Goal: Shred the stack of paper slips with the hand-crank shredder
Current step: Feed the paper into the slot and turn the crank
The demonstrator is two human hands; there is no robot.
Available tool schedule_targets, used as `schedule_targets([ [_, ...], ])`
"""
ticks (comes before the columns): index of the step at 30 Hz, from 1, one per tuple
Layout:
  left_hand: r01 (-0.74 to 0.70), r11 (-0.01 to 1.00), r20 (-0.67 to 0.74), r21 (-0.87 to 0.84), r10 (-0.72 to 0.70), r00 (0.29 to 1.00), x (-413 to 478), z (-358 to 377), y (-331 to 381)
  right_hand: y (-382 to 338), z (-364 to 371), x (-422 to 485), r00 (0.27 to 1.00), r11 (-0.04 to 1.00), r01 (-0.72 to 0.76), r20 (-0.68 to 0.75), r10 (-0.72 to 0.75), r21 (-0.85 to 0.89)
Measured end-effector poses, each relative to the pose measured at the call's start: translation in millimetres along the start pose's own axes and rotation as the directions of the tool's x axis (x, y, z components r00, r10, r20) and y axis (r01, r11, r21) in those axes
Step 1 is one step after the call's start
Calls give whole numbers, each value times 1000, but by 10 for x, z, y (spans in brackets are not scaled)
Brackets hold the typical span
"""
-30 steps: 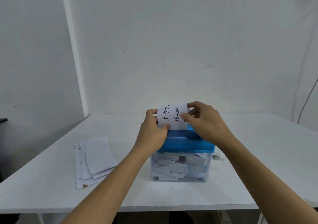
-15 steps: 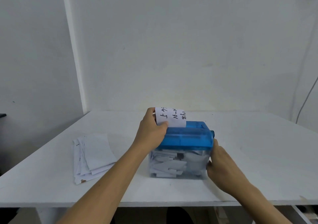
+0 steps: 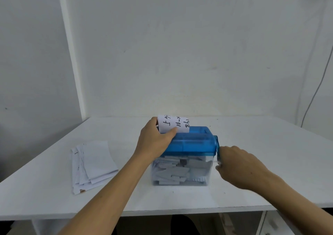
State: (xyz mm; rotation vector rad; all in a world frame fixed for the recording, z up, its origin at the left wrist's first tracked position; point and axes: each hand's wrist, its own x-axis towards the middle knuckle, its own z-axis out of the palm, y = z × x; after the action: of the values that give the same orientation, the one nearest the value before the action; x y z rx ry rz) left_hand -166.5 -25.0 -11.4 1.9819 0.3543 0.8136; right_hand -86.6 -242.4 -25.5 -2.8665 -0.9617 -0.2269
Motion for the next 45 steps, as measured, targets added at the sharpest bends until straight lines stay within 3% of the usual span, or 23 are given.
schedule_targets([
  [7,24,999,44,22,-25,999,-48,-58,60,-60,-471,151,944,999,-3,329,14,-35],
  [12,16,999,80,49,-20,997,-43,-64,52,-41,-1013,399,705,984,-145,709,30,102],
  [14,15,999,89,36,-18,996,-61,-60,57,-43,-1155,511,616,984,-162,787,39,79],
  [16,13,999,88,30,-15,996,-61,-59,52,-50,-1215,592,580,989,-144,813,56,34],
  [18,5,1000,98,22,-7,995,-59,-64,54,-60,-1229,616,619,993,-121,783,67,11],
  [21,4,999,105,33,-8,994,-58,-76,61,-68,-1231,506,782,998,-68,621,44,14],
  [24,18,999,129,29,-22,991,-53,-99,68,27,-1140,425,981,997,36,188,-48,68],
  [26,13,1000,157,24,-17,987,-69,-105,68,84,-1030,464,988,973,107,-129,-82,205],
  [30,-11,1000,169,10,9,986,-119,-49,76,192,-676,670,937,932,233,-322,-137,279],
  [32,-15,1000,180,12,13,984,-110,-42,75,209,-539,780,940,898,207,-333,-72,388],
  [35,-15,1000,180,15,12,984,-90,-32,65,245,-248,893,984,797,80,-177,35,599],
  [38,-22,1000,188,18,18,982,-87,-25,65,256,197,850,998,556,-44,9,65,830],
  [40,-42,999,215,34,34,976,-95,-34,80,232,412,758,990,451,-73,10,140,889],
  [45,-57,996,182,68,43,982,-106,-24,98,123,547,471,949,458,-105,-49,311,883],
])
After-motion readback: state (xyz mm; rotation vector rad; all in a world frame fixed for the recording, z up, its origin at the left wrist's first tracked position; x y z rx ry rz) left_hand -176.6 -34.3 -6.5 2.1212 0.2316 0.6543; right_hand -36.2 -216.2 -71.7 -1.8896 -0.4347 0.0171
